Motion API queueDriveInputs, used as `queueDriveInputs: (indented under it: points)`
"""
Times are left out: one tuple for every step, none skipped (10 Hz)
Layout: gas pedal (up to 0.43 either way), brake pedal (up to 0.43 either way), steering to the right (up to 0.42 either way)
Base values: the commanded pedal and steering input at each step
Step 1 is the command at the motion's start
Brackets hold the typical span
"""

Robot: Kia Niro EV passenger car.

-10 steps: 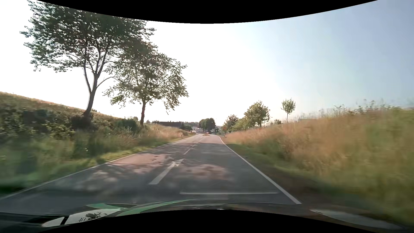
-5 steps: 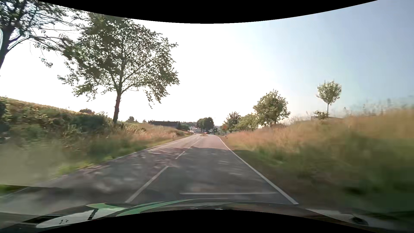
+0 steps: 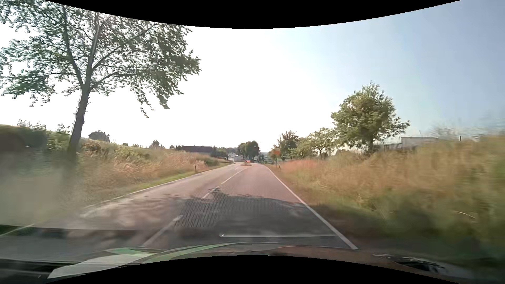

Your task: Follow the waypoints while adhering to traffic rules and regulations

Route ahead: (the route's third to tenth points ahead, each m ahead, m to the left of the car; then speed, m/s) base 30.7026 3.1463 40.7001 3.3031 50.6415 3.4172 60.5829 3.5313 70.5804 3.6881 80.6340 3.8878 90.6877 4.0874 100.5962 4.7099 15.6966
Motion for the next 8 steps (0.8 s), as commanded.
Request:
queueDriveInputs:
  points:
    - [0.0, 0.14, 0.006]
    - [0.0, 0.146, 0.006]
    - [0.0, 0.128, 0.006]
    - [0.0, 0.11, 0.006]
    - [0.0, 0.116, 0.006]
    - [0.0, 0.177, 0.006]
    - [0.0, 0.207, 0.006]
    - [0.0, 0.22, 0.006]
